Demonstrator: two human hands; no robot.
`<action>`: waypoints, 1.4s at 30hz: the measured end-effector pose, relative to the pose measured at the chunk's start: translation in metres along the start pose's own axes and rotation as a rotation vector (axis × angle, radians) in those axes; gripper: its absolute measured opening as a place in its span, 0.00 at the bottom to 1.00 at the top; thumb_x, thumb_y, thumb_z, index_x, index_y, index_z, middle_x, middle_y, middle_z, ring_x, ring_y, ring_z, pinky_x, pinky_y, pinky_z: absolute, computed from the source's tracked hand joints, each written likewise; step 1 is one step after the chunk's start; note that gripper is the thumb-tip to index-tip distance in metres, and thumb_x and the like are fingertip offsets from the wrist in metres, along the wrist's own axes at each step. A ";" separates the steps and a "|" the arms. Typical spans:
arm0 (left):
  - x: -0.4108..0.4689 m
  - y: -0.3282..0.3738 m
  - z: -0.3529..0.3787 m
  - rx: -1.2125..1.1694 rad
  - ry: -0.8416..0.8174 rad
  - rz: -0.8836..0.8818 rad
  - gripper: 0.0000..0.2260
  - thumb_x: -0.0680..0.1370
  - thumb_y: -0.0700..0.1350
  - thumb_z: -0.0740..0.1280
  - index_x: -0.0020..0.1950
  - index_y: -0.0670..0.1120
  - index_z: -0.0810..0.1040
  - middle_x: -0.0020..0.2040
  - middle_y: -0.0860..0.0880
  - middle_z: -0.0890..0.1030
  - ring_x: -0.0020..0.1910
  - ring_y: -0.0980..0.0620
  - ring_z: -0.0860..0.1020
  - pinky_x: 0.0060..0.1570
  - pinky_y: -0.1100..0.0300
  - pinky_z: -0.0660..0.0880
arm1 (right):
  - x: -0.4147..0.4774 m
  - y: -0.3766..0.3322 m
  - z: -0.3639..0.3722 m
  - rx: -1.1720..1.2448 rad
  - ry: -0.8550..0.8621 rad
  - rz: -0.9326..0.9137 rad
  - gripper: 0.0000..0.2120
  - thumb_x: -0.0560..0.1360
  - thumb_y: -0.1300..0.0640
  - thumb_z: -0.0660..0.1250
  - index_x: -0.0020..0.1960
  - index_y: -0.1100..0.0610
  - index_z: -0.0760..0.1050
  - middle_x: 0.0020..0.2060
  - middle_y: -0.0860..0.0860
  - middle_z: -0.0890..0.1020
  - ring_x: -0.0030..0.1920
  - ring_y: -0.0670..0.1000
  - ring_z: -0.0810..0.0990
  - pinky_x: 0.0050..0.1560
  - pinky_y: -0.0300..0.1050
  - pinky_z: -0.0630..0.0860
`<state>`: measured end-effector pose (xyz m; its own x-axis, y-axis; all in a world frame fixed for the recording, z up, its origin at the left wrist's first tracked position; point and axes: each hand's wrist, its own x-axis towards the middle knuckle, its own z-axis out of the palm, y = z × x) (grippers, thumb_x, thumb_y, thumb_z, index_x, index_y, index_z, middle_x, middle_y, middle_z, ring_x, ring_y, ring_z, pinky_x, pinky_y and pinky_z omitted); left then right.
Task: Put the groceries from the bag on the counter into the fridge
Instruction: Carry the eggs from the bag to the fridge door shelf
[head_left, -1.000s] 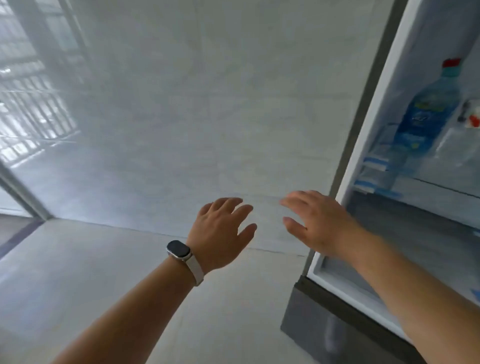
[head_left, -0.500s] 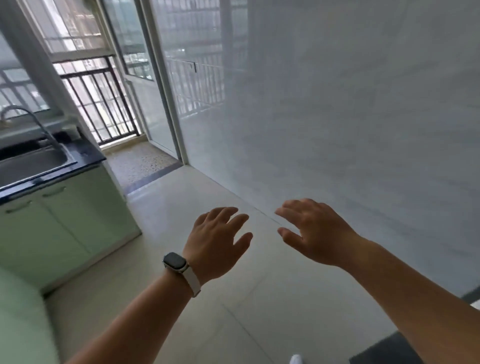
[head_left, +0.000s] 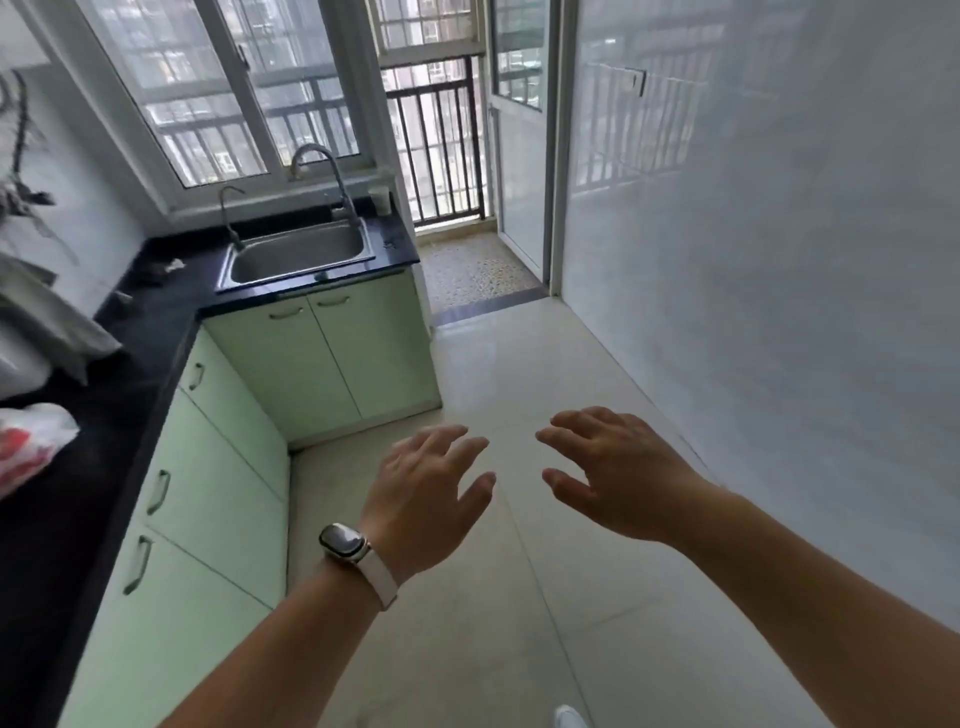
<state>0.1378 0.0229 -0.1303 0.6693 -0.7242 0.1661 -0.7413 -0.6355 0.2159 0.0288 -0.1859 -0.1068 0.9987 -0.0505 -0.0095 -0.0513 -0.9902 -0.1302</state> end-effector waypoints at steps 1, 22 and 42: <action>0.006 -0.003 0.000 0.010 -0.006 -0.025 0.25 0.77 0.62 0.53 0.66 0.52 0.76 0.66 0.50 0.77 0.67 0.46 0.73 0.65 0.48 0.67 | 0.012 0.004 0.000 0.008 -0.004 -0.028 0.27 0.81 0.38 0.52 0.76 0.47 0.61 0.74 0.47 0.66 0.73 0.51 0.62 0.69 0.48 0.61; -0.025 -0.137 -0.052 0.166 0.134 -0.670 0.27 0.76 0.62 0.51 0.67 0.51 0.75 0.67 0.48 0.76 0.67 0.47 0.72 0.63 0.47 0.67 | 0.237 -0.100 0.009 0.065 -0.038 -0.641 0.26 0.80 0.37 0.52 0.75 0.45 0.62 0.73 0.45 0.67 0.73 0.51 0.63 0.70 0.50 0.62; -0.044 -0.437 -0.082 0.117 0.259 -0.779 0.22 0.77 0.58 0.56 0.63 0.49 0.79 0.61 0.48 0.80 0.61 0.46 0.77 0.55 0.48 0.74 | 0.459 -0.330 0.029 -0.034 -0.096 -0.735 0.27 0.80 0.36 0.49 0.76 0.43 0.59 0.74 0.44 0.65 0.74 0.49 0.62 0.72 0.50 0.60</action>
<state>0.4362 0.3539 -0.1532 0.9733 0.0105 0.2293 -0.0513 -0.9638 0.2618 0.5039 0.1220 -0.0971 0.7709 0.6367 -0.0188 0.6317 -0.7679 -0.1061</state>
